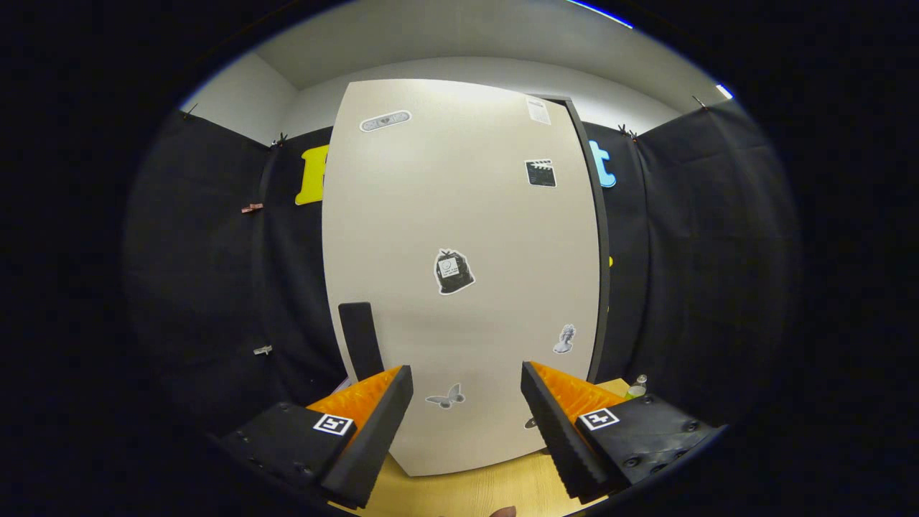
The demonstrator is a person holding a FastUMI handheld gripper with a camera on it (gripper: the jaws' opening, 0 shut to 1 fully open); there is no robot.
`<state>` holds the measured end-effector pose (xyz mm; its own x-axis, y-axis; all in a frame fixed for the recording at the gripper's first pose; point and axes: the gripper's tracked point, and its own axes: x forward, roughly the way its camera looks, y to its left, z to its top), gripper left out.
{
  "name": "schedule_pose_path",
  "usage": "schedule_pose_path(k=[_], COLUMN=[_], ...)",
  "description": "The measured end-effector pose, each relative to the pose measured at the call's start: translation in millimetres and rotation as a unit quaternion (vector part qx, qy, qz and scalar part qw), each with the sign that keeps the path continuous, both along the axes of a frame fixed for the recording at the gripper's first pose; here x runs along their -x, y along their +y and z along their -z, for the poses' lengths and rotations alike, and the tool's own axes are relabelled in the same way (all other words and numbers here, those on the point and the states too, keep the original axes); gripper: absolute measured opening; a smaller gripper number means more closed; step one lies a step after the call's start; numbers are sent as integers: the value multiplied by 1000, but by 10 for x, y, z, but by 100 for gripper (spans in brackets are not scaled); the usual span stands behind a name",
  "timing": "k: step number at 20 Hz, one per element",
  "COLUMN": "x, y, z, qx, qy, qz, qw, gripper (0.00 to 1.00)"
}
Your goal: Open the shoe cabinet door, grab the shoes and put them into the shoe cabinet, then close the shoe cabinet door.
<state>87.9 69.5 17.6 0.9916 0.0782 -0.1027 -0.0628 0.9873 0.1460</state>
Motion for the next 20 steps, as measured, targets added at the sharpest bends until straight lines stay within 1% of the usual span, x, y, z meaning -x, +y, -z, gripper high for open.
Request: schedule_pose_path(k=[20], x=[-23], y=[-98], z=[-5], qx=[-6], qy=[4], qz=[0], qw=[1000], gripper=[98])
